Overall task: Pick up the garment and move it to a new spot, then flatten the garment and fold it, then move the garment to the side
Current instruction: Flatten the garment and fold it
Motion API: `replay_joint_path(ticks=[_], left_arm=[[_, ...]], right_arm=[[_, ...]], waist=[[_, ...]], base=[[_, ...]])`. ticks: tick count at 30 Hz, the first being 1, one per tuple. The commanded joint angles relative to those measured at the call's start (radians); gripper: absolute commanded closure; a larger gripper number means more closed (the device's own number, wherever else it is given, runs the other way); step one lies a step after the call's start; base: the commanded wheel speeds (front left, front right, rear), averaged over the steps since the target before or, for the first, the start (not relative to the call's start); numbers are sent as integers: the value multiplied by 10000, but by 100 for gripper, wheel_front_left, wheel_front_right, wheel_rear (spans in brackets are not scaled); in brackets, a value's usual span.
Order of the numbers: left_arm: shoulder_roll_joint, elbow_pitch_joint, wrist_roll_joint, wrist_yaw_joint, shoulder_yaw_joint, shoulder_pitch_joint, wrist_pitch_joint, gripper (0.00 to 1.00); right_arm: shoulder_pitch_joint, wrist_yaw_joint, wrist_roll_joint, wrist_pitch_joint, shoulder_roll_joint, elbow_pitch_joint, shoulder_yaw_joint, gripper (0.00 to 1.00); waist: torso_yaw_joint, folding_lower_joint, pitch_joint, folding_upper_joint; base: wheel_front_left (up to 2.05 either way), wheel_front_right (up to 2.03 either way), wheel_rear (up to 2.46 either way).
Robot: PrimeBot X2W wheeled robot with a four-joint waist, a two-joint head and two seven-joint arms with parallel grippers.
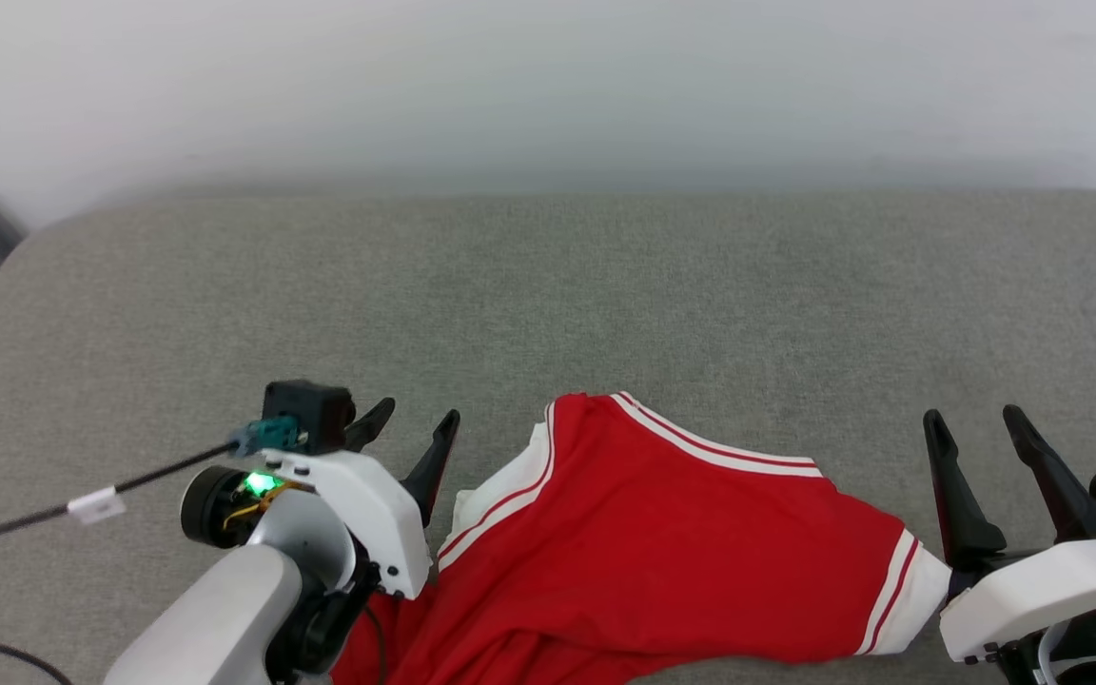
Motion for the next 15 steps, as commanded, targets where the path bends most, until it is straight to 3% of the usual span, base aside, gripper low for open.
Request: replay_joint_path(ticks=[1,7,15], left_arm=[[-15,203,-73,-200,-96,-284,253,0],[87,1527,-546,-1383,-902,-1271,2449,0],[274,2625,-285,-2299,-2232,-1812,4754,0]], right_arm=[[-108,-5,-15,-61,24,-21,8,0],[-263,-3,69,-153,22,70,64,0],[-503,-5,196,-372,26,314,159,0]], waist=[[-130,0,245,0],[-536,0,909,0],[-814,0,1447,0]], base=[[0,0,0],[0,0,0],[0,0,0]])
